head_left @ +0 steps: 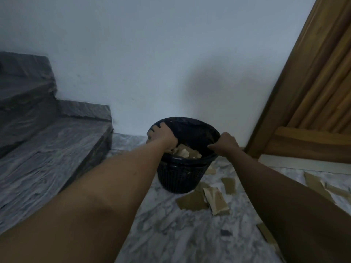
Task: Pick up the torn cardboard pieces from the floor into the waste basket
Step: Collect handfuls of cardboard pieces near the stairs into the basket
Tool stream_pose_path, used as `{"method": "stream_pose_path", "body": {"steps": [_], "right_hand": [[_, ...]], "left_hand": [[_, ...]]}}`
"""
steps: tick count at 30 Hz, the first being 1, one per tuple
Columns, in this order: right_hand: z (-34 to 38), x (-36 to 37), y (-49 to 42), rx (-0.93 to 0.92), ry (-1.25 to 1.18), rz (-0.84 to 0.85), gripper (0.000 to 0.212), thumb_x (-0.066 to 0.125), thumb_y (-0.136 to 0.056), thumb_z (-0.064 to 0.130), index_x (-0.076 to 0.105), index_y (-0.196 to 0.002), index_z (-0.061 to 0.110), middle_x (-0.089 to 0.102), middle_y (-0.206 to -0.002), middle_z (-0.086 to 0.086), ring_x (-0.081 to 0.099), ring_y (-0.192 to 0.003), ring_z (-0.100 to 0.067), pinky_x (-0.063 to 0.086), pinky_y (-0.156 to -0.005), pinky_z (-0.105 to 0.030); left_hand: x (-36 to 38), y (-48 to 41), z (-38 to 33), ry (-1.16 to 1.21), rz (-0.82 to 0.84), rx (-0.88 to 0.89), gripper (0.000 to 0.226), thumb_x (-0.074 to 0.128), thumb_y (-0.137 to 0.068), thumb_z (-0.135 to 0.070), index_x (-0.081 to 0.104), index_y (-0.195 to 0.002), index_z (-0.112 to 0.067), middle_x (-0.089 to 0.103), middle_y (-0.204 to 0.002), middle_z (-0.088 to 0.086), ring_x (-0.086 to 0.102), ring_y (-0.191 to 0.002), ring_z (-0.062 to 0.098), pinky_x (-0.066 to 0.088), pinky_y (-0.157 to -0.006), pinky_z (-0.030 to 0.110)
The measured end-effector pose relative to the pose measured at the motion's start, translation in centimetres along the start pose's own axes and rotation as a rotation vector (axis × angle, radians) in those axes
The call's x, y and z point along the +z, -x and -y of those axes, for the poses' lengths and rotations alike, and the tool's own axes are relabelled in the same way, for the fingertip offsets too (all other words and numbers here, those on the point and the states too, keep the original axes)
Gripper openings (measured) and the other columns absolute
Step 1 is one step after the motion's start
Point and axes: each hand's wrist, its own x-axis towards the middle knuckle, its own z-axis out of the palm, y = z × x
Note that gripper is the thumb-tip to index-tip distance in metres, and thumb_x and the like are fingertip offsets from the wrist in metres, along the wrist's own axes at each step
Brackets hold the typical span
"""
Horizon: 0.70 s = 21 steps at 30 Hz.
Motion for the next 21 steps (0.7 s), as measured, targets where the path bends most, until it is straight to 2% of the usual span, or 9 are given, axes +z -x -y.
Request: {"method": "stream_pose_path", "body": {"steps": [2,4,6,8,12,15,17,19,21], "right_hand": [[-1.0,0.5,0.8,0.143,-0.183,0.158,0.066,0.073,-0.085,0.032,0.044,-0.136,0.0,0.055,-0.13,-0.018,0.06,-0.109,-0.036,0.053,-0.08,-0.04],[-1.3,1.5,1.4,0.219,-0.342,0.332,0.053,0.063,-0.095,0.025,0.043,-0.137,0.0,0.053,-0.127,-0.018,0.062,-0.105,-0.037,0.054,-0.081,-0.044],[-1.1,2.5,1.5,0.25,-0.491,0.328,0.039,0.056,-0.098,0.015,0.048,-0.131,-0.005,0.058,-0.11,-0.017,0.066,-0.088,-0.032,0.056,-0.089,-0.048],[-0.4,3.1,1.2,0.271,-0.604,0.281,0.029,0.055,-0.098,0.008,0.051,-0.122,-0.007,0.059,-0.1,-0.019,0.065,-0.075,-0.027,0.058,-0.087,-0.047],[1.8,2.8,1.5,0.24,-0.677,0.327,0.014,0.057,-0.096,0.003,0.052,-0.107,-0.005,0.058,-0.101,-0.019,0.066,-0.069,-0.026,0.061,-0.059,-0.032],[3.3,3.4,1.7,0.217,-0.73,0.392,0.007,0.058,-0.095,0.0,0.055,-0.097,-0.006,0.056,-0.098,-0.017,0.066,-0.075,-0.027,0.061,-0.06,-0.031],[4.0,4.6,1.7,0.191,-0.75,0.446,0.013,0.057,-0.095,-0.002,0.056,-0.107,-0.006,0.057,-0.112,-0.017,0.065,-0.087,-0.027,0.062,-0.07,-0.031],[4.7,5.9,1.9,0.162,-0.744,0.546,0.023,0.057,-0.097,0.002,0.056,-0.119,-0.002,0.056,-0.128,-0.014,0.062,-0.108,-0.024,0.06,-0.08,-0.03],[5.6,7.0,2.2,0.118,-0.759,0.608,0.032,0.057,-0.098,0.006,0.055,-0.129,0.001,0.058,-0.132,-0.011,0.06,-0.111,-0.023,0.06,-0.08,-0.031]], "left_hand": [[0.6,-0.3,1.0,0.035,0.107,-0.103,0.1,0.065,-0.085,-0.031,-0.006,-0.154,-0.014,0.003,-0.158,0.018,0.019,-0.142,0.041,0.028,-0.115,0.047],[1.1,-0.4,1.5,0.036,0.164,-0.128,0.101,0.061,-0.091,-0.022,-0.019,-0.151,-0.01,-0.01,-0.159,0.02,0.018,-0.144,0.041,0.03,-0.115,0.044],[1.1,-0.4,1.8,0.109,0.133,-0.135,0.097,0.061,-0.092,-0.019,-0.014,-0.153,-0.011,-0.003,-0.158,0.02,0.023,-0.142,0.04,0.033,-0.114,0.044],[0.6,-0.7,2.5,0.082,0.034,-0.11,0.089,0.066,-0.088,-0.018,0.005,-0.153,-0.009,0.017,-0.154,0.024,0.031,-0.138,0.039,0.035,-0.111,0.042],[-1.1,-2.1,5.7,0.078,-0.089,-0.148,0.089,0.067,-0.08,-0.031,0.016,-0.15,-0.008,0.033,-0.143,0.023,0.044,-0.125,0.043,0.051,-0.096,0.043],[-3.6,-2.4,8.1,0.087,-0.179,-0.205,0.084,0.071,-0.074,-0.022,0.027,-0.144,-0.007,0.043,-0.134,0.025,0.055,-0.111,0.045,0.059,-0.076,0.048],[-5.0,-2.7,9.5,0.046,-0.228,-0.198,0.079,0.068,-0.068,-0.022,0.037,-0.139,-0.004,0.05,-0.128,0.026,0.059,-0.105,0.045,0.06,-0.071,0.048],[-5.6,-2.7,10.9,0.013,-0.215,-0.229,0.08,0.068,-0.069,-0.025,0.038,-0.14,-0.003,0.047,-0.133,0.026,0.056,-0.11,0.043,0.06,-0.074,0.047],[-5.2,-2.9,12.2,-0.023,-0.166,-0.292,0.086,0.068,-0.077,-0.033,0.028,-0.147,-0.004,0.038,-0.142,0.026,0.048,-0.123,0.042,0.056,-0.088,0.045]]}}
